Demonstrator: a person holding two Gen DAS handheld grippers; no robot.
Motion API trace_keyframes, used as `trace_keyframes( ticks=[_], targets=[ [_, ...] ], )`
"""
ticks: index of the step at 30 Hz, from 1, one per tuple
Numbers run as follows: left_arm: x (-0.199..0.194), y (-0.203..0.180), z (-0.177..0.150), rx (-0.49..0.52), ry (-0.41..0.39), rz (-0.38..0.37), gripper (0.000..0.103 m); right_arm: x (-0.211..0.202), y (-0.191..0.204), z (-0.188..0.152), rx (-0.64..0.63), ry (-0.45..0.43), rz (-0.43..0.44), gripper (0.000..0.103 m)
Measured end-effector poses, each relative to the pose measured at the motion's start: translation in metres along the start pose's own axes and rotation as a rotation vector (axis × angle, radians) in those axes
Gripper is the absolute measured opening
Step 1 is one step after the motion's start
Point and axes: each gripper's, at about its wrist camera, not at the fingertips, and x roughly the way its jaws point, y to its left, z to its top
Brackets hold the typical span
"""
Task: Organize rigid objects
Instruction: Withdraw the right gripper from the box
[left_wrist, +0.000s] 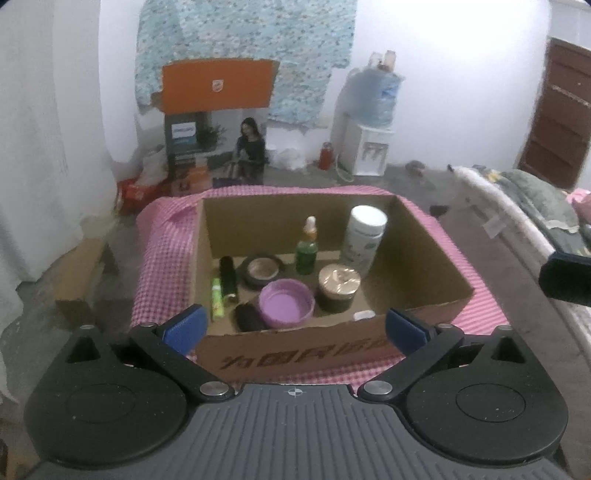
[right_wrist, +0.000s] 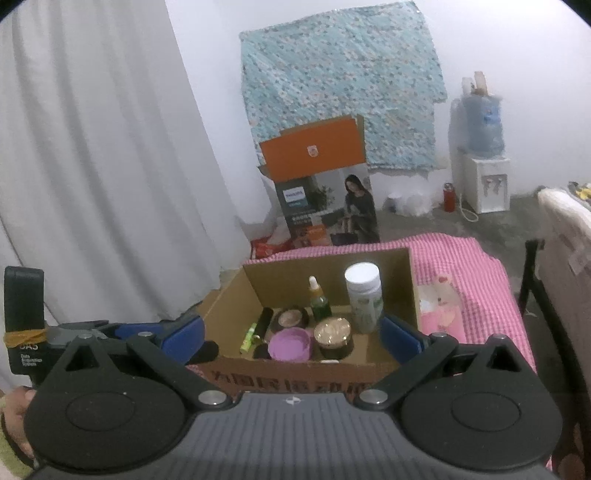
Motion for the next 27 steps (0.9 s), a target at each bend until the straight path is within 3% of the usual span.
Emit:
trace_keyframes(
  ticks=[14,27],
  targets=[
    [0.001,0.011,-0.007,0.041,0.011,0.113,0.103,0.013,0.014,-0.007,-0.04,0.007,-0.041,0.103],
    [0.009,0.013,-0.007,0.042,0.037,0.149,0.103,0.022,0.014,-0.009,-0.04,0.029,-0.107,0.103]
  ],
)
